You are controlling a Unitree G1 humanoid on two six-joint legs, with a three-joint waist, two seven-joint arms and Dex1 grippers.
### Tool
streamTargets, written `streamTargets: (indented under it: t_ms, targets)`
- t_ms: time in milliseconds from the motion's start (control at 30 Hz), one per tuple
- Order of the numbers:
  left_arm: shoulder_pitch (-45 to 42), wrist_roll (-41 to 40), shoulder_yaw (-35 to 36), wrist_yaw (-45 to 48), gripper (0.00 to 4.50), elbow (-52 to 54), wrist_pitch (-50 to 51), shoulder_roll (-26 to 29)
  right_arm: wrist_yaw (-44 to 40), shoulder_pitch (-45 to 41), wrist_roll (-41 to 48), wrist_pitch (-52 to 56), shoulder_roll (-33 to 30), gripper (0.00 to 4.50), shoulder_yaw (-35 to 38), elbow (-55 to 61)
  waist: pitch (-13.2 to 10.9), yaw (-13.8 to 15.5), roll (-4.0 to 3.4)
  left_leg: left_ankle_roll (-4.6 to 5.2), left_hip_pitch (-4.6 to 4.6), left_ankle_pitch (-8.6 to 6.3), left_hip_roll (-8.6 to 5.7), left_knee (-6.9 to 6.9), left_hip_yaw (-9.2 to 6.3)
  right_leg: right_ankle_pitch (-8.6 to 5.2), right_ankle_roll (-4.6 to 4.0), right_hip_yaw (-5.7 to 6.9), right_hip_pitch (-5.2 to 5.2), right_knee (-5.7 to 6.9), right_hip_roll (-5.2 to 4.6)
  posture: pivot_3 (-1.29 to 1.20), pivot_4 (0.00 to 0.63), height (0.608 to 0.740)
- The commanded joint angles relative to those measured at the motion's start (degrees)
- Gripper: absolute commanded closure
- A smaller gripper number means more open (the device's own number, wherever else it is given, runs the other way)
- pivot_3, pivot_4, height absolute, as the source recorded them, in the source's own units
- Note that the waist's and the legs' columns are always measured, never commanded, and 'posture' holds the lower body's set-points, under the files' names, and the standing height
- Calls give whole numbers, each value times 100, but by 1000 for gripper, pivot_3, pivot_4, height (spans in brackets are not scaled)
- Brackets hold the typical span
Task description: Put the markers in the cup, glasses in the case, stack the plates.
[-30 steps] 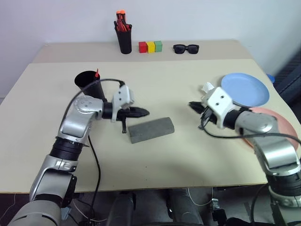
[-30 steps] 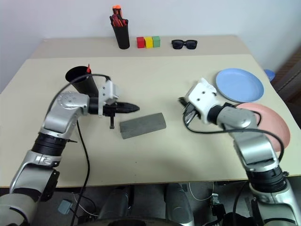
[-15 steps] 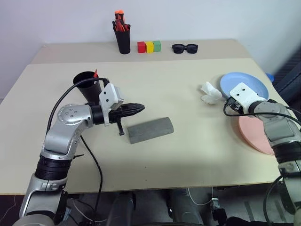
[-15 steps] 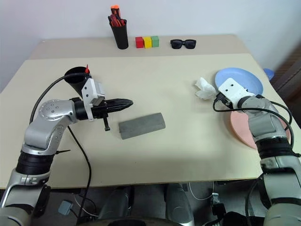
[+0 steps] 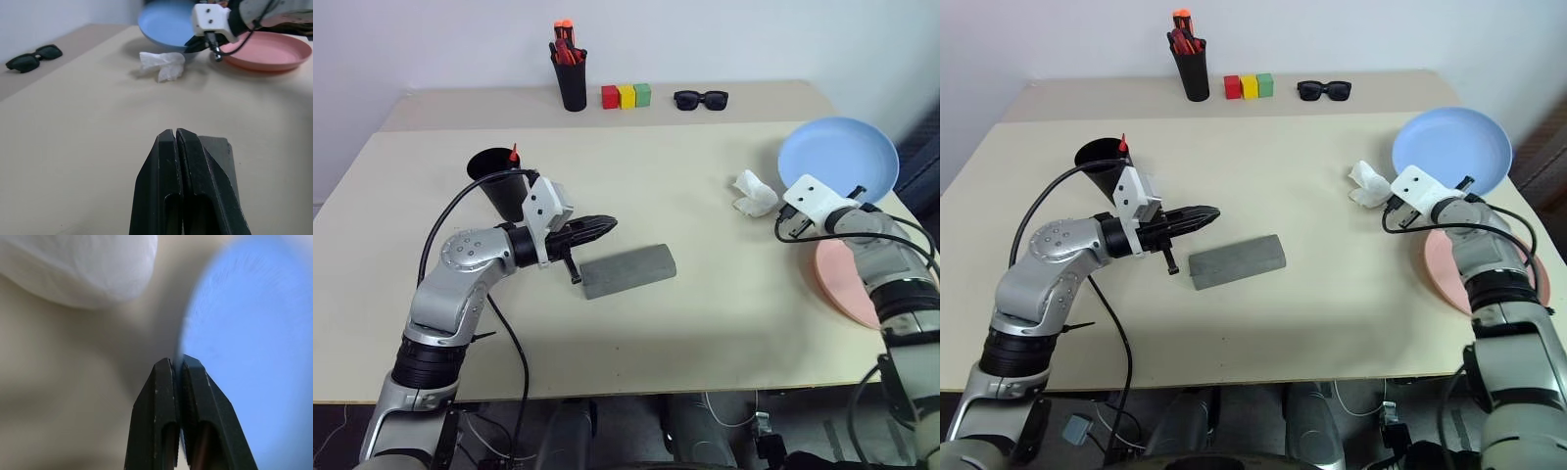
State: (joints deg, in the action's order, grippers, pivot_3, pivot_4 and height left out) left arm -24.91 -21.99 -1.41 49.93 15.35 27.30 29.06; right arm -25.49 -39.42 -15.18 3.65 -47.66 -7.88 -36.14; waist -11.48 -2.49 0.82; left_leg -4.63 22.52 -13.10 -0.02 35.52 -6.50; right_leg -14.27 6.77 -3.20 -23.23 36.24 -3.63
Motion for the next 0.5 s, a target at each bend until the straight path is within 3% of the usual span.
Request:
streamTargets:
  t_ms: [33,233,400,433,500]
  targets:
    - [-54,18,-5,-76,4500,-140,-242,-85,-245,622,340,600,-501,4490,848,1765,1,30,-2,0,0,0,0,0,0,0,0,0,0,0,0,0,150,740]
    - [-318,-132,-256,-24,4500,-146,-52,-270,-1631,3201,1236,2232,-1082,4490,2842,4887,3,146,-3,3,3,-2,-1,3,-4,-1,2,1,6,-5,0,0,150,740]
    - [-540,-341,-510,400,4500,-103,90,-262,-2460,4890,1615,3137,-1010,4490,3948,5976,4,135,-4,3,-4,-3,0,11,-1,-4,-1,1,20,-13,1,0,150,740]
    - [-593,-355,-551,429,4500,-135,117,-282,-2493,5066,1625,3222,-982,3847,3968,6059,4,114,-4,3,-4,-3,0,18,6,-10,-13,-3,20,-13,0,0,150,740]
    - [-685,-348,-609,452,4500,-208,123,-318,-2437,5217,1585,3210,-944,3042,3898,6226,4,91,-4,3,-9,-3,0,25,12,-10,-22,-7,23,-12,0,0,150,740]
